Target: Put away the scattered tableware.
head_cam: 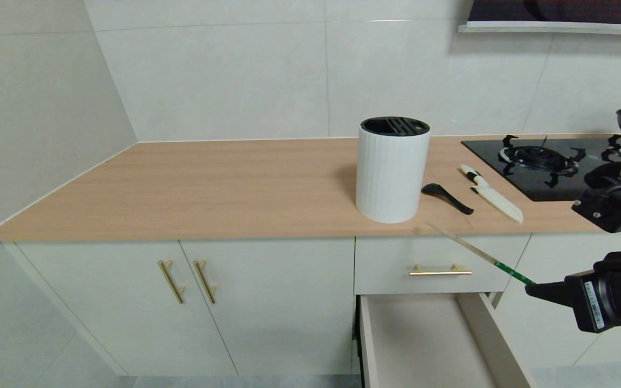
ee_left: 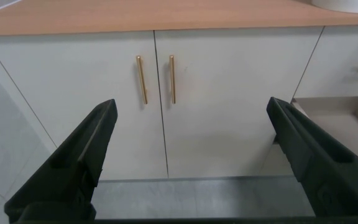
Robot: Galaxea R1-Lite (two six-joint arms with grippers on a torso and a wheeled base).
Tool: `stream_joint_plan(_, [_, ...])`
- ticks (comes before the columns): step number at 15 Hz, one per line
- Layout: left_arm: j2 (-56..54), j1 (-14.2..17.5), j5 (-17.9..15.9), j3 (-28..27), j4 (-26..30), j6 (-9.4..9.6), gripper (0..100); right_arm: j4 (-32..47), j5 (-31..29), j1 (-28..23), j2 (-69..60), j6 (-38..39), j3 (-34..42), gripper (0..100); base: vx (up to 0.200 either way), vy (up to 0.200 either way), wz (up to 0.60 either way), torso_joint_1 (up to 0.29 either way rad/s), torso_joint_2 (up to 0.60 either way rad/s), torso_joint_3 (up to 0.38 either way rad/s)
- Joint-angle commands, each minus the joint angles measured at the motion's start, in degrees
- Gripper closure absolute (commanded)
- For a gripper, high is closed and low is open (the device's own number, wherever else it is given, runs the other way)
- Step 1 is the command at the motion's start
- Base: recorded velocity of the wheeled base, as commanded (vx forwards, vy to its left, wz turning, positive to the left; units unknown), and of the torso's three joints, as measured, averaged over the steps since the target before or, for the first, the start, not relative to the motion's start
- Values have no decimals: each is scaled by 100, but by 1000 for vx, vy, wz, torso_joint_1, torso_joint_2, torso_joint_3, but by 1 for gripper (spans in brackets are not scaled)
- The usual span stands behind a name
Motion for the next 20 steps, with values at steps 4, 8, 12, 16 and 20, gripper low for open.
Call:
stream_joint_plan(4, [7,1,0,10,1,-1,0,-33,-19,2,197,1,85,100,0,0,0,-172,419,238])
stream_joint_plan(8, [7,1,0,1,1,-1,0,-33,-10,2,205,-166,129,100,0,0,0,-193,475,287])
stream_joint_plan(12, [7,1,0,1,1,-1,0,-33,-2,2,267,-166,138,100,0,0,0,-170,469,297])
stream_joint_plan(16, [7,1,0,1,1,-1,0,-33,-2,2,311,-166,155,100,0,0,0,-143,452,312])
stream_joint_plan(20, [7,1,0,1,1,-1,0,-42,7,2,355,-166,164,100,0,0,0,-77,364,275])
